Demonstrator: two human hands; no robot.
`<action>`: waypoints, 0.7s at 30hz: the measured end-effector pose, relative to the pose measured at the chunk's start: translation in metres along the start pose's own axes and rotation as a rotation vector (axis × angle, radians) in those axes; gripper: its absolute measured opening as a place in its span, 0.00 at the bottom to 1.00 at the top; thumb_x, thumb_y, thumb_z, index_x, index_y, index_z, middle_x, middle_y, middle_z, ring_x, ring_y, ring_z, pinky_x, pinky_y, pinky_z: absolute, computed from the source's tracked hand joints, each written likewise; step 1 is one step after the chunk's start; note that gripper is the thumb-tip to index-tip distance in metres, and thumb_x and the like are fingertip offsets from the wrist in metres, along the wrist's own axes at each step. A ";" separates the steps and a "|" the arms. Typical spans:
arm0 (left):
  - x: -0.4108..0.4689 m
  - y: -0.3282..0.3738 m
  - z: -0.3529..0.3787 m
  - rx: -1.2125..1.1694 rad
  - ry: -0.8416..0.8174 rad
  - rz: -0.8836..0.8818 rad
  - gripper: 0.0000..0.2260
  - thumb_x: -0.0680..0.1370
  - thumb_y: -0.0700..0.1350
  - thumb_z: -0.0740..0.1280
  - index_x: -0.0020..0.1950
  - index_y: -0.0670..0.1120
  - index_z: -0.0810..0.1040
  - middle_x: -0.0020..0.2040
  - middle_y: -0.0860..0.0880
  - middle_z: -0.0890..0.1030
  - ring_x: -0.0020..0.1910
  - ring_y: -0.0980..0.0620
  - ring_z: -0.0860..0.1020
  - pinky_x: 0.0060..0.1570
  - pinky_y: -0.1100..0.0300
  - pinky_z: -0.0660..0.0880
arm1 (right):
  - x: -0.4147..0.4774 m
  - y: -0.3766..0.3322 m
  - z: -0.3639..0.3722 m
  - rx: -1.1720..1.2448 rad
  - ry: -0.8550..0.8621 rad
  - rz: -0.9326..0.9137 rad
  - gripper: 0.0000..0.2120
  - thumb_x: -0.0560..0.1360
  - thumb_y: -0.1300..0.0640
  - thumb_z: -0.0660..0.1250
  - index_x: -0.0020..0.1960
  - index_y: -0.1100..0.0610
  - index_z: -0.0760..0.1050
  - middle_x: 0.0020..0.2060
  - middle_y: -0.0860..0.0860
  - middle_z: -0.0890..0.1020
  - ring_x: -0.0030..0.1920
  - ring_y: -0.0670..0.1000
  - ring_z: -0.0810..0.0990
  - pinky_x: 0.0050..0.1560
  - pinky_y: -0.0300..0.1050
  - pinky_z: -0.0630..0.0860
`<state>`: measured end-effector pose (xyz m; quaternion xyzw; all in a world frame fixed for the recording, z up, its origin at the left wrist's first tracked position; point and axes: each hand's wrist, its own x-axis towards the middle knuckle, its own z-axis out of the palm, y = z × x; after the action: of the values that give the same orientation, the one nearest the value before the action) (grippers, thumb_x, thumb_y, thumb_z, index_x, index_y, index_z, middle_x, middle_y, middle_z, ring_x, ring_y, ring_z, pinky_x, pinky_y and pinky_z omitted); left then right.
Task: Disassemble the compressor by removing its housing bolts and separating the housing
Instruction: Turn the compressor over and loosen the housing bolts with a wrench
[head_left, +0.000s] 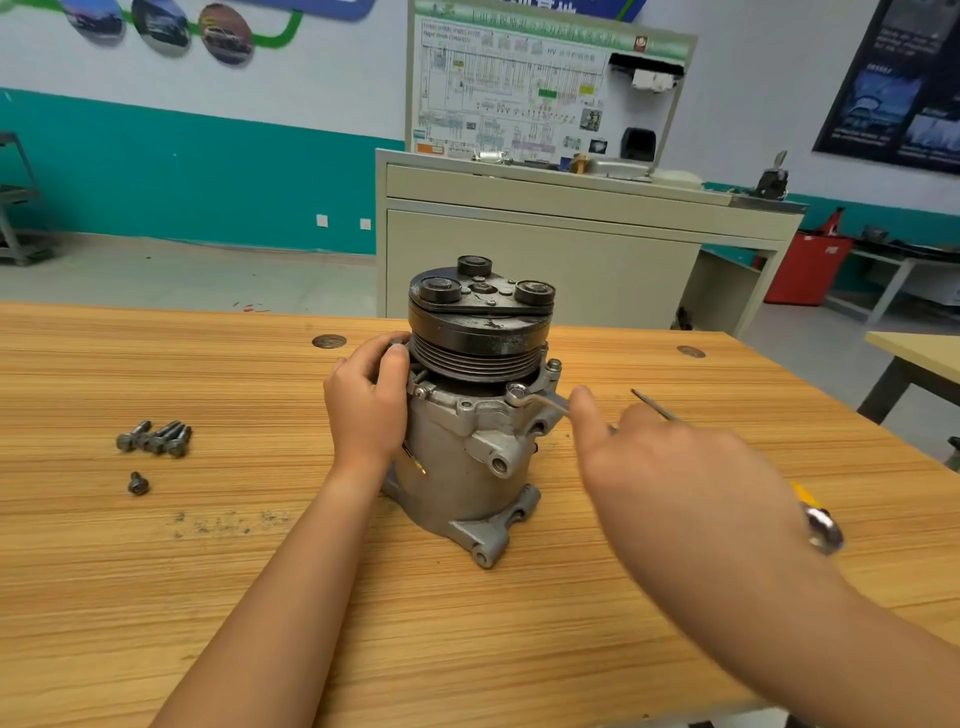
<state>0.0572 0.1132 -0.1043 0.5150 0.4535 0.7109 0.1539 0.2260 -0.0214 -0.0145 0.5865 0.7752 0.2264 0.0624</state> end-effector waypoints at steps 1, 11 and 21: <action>0.000 -0.001 0.001 -0.010 0.000 0.000 0.14 0.73 0.46 0.57 0.50 0.46 0.81 0.44 0.55 0.80 0.49 0.52 0.78 0.55 0.54 0.73 | -0.001 -0.014 -0.002 -0.049 0.000 0.001 0.31 0.71 0.75 0.41 0.73 0.66 0.41 0.35 0.53 0.62 0.28 0.47 0.61 0.21 0.41 0.54; 0.001 -0.004 0.001 -0.023 -0.007 0.012 0.13 0.73 0.46 0.57 0.50 0.47 0.80 0.42 0.58 0.79 0.41 0.70 0.75 0.43 0.74 0.69 | -0.004 0.011 0.014 -0.403 0.276 -0.081 0.28 0.58 0.73 0.51 0.49 0.60 0.82 0.16 0.54 0.61 0.21 0.49 0.51 0.25 0.33 0.48; 0.003 -0.007 0.003 -0.029 -0.022 0.022 0.12 0.73 0.45 0.57 0.48 0.46 0.79 0.42 0.60 0.78 0.42 0.71 0.75 0.42 0.76 0.68 | 0.056 0.068 0.061 0.018 0.570 -0.214 0.22 0.58 0.76 0.74 0.51 0.66 0.80 0.37 0.60 0.83 0.31 0.57 0.81 0.27 0.45 0.75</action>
<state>0.0565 0.1204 -0.1075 0.5254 0.4356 0.7136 0.1582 0.2912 0.0628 -0.0307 0.4148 0.8209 0.3669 -0.1393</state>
